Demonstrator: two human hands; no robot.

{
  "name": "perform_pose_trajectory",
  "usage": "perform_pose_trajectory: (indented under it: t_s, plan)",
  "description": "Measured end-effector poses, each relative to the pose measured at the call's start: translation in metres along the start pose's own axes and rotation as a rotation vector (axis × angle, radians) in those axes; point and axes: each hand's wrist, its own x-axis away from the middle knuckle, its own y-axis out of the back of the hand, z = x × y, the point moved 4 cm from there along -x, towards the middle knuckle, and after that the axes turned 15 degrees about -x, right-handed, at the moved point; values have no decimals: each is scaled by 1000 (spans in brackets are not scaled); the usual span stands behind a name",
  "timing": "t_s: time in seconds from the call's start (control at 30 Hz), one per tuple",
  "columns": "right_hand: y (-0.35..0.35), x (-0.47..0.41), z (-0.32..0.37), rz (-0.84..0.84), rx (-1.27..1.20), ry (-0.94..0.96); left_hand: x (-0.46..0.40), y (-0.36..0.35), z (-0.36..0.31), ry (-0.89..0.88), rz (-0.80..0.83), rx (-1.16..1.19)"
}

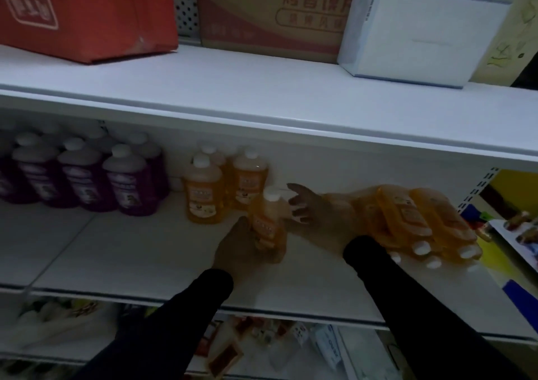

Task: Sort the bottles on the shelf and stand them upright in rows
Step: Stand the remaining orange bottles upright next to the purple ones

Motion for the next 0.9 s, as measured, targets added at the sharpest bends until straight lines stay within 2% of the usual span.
perform_pose_trajectory:
  t_s: [0.03, 0.1, 0.2, 0.27, 0.33, 0.47, 0.7, 0.9]
  plan:
    - [-14, 1, -6, -9, -3, 5, 0, -1, 3, 10, -66, -115]
    - [-39, 3, -14, -33, -65, 19, 0, -3, 8, 20, -112, -179]
    - [-51, 1, -22, -115, -166, -2, -1, 4, 20, -51, -53, -206]
    - [-50, -3, -25, -125, -163, -11, -2, 13, 38, -93, -5, -429]
    - [-49, -9, -32, -139, -180, -48, 0, 28, 63, -28, -22, -659]
    - [-58, -21, -31, -196, -143, -3, 12, 46, 99, 98, -135, -833]
    - [-74, -42, -25, -206, -153, 33, 15, 45, 117, 156, -103, -856]
    - [-80, -60, -27, -262, -30, 3, 15, 45, 115, 150, -103, -871]
